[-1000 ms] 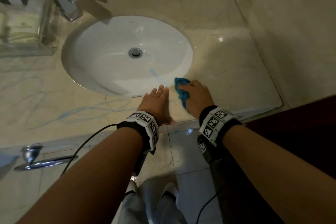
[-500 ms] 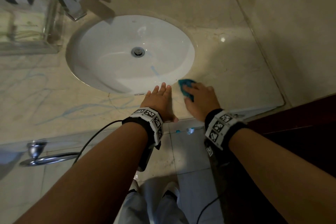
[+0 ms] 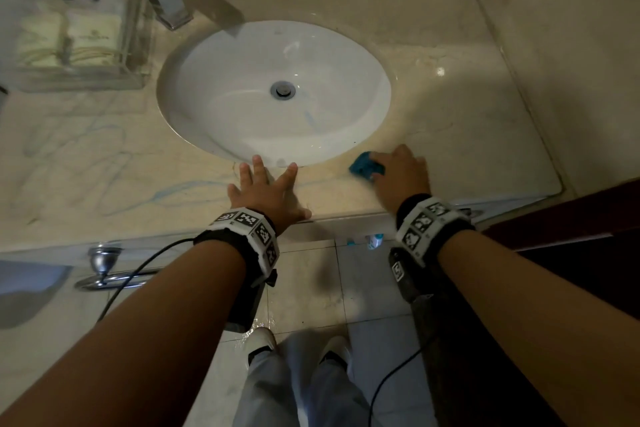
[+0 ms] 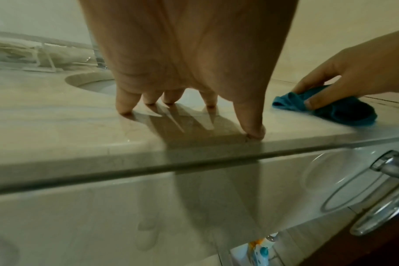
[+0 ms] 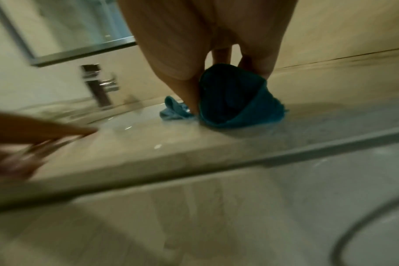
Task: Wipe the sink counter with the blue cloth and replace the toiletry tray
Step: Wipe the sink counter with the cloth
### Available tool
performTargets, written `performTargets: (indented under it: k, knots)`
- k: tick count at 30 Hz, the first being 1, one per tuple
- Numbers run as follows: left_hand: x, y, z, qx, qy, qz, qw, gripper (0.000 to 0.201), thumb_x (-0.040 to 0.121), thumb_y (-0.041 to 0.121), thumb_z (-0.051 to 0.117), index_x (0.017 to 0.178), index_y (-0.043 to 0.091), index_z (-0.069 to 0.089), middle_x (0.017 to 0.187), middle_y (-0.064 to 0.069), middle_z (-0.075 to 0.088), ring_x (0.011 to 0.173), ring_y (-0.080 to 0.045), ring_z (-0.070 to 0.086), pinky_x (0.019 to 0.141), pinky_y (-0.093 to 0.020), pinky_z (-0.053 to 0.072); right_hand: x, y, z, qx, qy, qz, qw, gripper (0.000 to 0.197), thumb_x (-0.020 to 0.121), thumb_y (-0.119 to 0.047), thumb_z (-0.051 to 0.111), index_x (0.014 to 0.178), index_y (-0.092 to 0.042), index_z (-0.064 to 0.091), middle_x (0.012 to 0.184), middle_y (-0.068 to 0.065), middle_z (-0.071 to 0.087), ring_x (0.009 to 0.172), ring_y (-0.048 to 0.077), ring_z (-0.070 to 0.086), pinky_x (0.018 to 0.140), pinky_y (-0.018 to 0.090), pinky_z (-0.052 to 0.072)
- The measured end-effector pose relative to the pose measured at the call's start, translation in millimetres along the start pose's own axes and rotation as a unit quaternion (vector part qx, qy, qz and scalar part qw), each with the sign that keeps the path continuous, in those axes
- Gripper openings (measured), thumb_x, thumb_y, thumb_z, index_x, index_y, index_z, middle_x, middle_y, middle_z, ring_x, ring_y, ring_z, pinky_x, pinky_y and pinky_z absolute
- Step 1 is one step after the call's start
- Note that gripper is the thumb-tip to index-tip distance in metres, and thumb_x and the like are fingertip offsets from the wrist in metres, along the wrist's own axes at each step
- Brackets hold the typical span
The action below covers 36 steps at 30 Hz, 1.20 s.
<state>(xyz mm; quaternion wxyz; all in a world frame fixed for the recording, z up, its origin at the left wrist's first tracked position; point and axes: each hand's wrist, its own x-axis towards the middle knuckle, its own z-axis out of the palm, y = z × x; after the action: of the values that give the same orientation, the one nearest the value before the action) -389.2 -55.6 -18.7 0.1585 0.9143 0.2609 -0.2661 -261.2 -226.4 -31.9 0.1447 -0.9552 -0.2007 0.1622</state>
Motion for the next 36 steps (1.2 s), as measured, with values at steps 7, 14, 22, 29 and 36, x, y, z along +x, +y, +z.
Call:
performTargets:
  k: [7, 14, 22, 29, 36]
  knots:
    - [4.0, -6.1, 2.3, -0.005, 0.0, 0.017, 1.0, 0.094, 0.078, 0.064, 0.059, 0.149, 0.044, 0.0, 0.157, -0.01, -0.018, 0.144, -0.037, -0.013, 0.116, -0.058, 0.008, 5.5, -1.3, 4.9, 0.044, -0.031, -0.075, 0.996, 0.038, 0.088, -0.011, 0.055, 0.123, -0.025, 0.059, 0.112, 0.01, 0.047, 0.105, 0.034, 0.047, 0.098, 0.037, 0.04]
    - [5.4, -3.2, 2.9, -0.02, 0.001, 0.021, 1.0, 0.094, 0.079, 0.058, 0.063, 0.149, 0.041, 0.002, 0.159, -0.002, -0.014, 0.143, -0.04, -0.014, 0.113, -0.063, 0.006, 77.2, 63.3, -41.6, 0.042, 0.134, 0.143, 0.98, 0.032, 0.093, -0.011, 0.046, 0.123, -0.009, 0.056, 0.133, 0.021, 0.038, 0.116, 0.043, 0.044, 0.103, 0.043, 0.041]
    - [4.7, -0.8, -1.4, -0.003, 0.0, 0.026, 1.0, 0.094, 0.08, 0.057, 0.063, 0.15, 0.037, 0.002, 0.159, 0.0, -0.011, 0.143, -0.044, -0.012, 0.111, -0.065, 0.007, 49.3, 19.2, -20.8, 0.088, 0.085, 0.109, 0.986, 0.038, 0.091, -0.025, 0.052, 0.126, -0.01, 0.049, 0.125, 0.017, 0.048, 0.094, 0.028, 0.052, 0.075, 0.027, 0.044]
    - [8.3, -1.0, 1.6, 0.004, 0.004, 0.018, 1.0, 0.096, 0.077, 0.06, 0.063, 0.149, 0.039, 0.002, 0.159, 0.001, -0.01, 0.143, -0.043, -0.01, 0.111, -0.066, 0.01, -6.6, -38.1, 22.5, 0.05, -0.016, -0.068, 0.996, 0.037, 0.091, -0.02, 0.052, 0.127, -0.028, 0.053, 0.117, 0.01, 0.041, 0.107, 0.029, 0.045, 0.096, 0.035, 0.041]
    - [5.7, -1.0, -0.1, 0.008, 0.003, 0.022, 1.0, 0.096, 0.077, 0.06, 0.063, 0.149, 0.039, 0.004, 0.16, 0.001, -0.01, 0.143, -0.044, -0.01, 0.11, -0.067, 0.011, 21.9, 37.3, -24.3, 0.028, 0.074, 0.127, 0.989, 0.037, 0.093, -0.018, 0.044, 0.128, -0.018, 0.055, 0.132, 0.02, 0.037, 0.113, 0.043, 0.046, 0.1, 0.042, 0.042]
